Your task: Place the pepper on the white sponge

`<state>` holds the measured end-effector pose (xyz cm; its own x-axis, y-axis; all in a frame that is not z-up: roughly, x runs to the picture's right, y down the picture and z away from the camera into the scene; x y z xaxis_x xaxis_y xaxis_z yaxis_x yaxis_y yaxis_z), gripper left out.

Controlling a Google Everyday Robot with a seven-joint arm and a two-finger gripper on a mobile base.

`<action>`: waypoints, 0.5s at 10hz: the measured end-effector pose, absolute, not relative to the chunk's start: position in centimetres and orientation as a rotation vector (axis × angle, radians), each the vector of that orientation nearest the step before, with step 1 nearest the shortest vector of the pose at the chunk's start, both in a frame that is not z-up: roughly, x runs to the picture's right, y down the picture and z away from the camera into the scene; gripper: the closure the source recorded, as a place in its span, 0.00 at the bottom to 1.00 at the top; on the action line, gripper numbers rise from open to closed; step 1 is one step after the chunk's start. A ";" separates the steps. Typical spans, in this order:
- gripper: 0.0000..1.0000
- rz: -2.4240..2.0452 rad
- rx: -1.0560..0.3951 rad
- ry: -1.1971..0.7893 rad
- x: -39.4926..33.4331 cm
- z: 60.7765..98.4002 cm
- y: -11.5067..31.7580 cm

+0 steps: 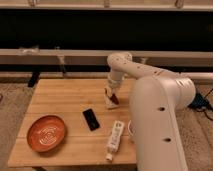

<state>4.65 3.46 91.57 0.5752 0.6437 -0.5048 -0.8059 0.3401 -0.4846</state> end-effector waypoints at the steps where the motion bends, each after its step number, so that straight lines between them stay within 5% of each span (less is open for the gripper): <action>1: 0.20 0.955 -0.773 0.239 4.6 91.6 3.5; 5: 0.20 0.955 -0.776 0.234 4.3 91.6 3.4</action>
<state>4.32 3.44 91.61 0.5767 0.6444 -0.5021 -0.8036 0.3368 -0.4907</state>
